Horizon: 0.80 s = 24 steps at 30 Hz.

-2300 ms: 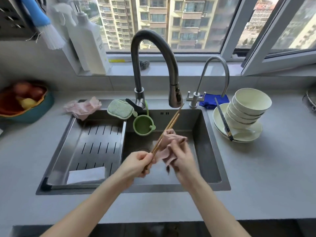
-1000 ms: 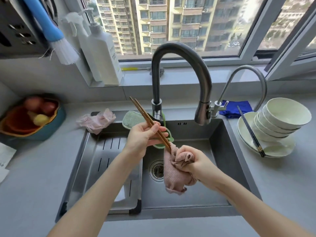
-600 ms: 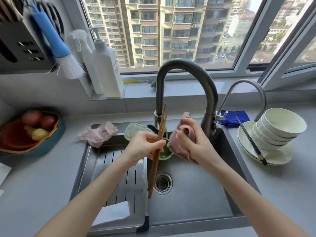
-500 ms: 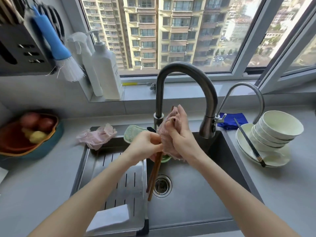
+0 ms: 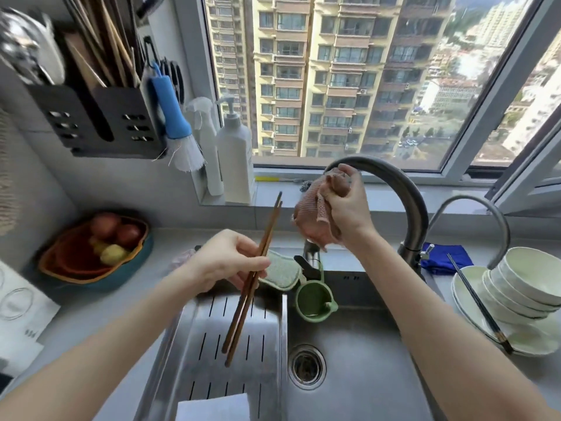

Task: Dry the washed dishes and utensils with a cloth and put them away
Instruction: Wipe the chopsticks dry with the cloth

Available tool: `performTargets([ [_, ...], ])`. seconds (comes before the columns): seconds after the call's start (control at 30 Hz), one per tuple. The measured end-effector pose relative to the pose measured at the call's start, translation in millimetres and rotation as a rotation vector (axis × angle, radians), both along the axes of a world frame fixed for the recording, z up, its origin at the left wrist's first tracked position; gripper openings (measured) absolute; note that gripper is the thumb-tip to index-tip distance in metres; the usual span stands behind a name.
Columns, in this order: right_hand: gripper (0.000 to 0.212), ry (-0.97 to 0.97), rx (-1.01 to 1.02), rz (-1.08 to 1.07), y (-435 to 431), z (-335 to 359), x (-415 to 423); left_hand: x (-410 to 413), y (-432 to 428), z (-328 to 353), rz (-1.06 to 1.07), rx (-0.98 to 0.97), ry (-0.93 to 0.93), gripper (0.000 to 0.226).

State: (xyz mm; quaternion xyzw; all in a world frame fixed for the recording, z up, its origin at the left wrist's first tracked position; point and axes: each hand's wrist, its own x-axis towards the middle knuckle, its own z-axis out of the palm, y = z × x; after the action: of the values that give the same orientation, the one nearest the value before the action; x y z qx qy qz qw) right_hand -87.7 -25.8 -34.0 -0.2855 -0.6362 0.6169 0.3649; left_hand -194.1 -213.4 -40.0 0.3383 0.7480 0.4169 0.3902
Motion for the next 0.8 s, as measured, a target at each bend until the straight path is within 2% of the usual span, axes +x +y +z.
performTargets([
  [0.13,0.050,-0.144,0.263,0.157,-7.1,19.0,-9.5,-39.1,-24.2,23.2,0.299,0.239,0.025,0.020],
  [0.27,0.054,-0.155,0.296,0.247,-24.8,35.3,-33.1,-75.5,-25.0,66.5,0.530,0.525,0.118,0.008],
  [0.53,0.053,-0.135,0.403,0.311,-46.6,70.2,-78.2,-152.6,-60.5,169.3,0.849,0.909,0.489,0.007],
  [0.7,0.052,-0.152,0.409,0.313,-49.7,74.5,-95.8,-200.1,-66.2,215.4,0.950,0.939,0.724,0.011],
  [0.8,0.051,-0.171,0.424,0.300,-52.5,73.1,-105.7,-216.5,-50.3,214.4,0.950,0.888,0.748,0.010],
])
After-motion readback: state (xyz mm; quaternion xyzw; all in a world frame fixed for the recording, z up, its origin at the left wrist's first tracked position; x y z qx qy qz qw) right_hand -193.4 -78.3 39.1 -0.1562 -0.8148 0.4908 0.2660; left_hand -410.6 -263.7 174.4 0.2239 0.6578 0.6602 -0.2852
